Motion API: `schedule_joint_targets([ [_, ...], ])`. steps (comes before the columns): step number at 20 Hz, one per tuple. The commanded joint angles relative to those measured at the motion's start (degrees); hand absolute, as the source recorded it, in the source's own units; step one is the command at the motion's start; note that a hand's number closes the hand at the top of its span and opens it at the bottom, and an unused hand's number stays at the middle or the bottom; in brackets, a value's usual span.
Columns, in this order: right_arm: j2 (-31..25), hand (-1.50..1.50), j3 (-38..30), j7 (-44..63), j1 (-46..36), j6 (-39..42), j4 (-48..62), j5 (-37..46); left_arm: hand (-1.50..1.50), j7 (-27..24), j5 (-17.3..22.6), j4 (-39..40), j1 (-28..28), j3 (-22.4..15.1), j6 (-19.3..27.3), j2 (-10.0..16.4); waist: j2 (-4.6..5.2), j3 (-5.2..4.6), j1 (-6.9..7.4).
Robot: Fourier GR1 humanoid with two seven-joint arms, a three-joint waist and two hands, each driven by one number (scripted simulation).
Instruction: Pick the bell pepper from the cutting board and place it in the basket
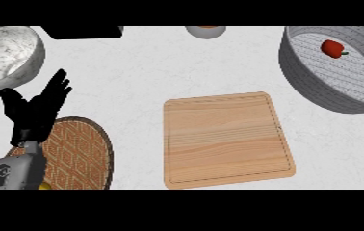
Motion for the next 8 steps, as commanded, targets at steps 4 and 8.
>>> schedule_joint_targets([
  [4,0.43,-1.50,-1.50,2.27,19.81,14.80,-21.77,-10.09,0.00,0.71,-0.10,-0.40,0.46,1.72,0.90,1.32,-0.68,-0.04,-2.43],
  [8,-0.29,-1.50,-6.45,1.92,33.19,21.31,-34.21,-17.24,0.00,2.41,-0.57,-3.04,1.03,0.16,1.72,-0.24,-0.39,0.02,-2.00],
])
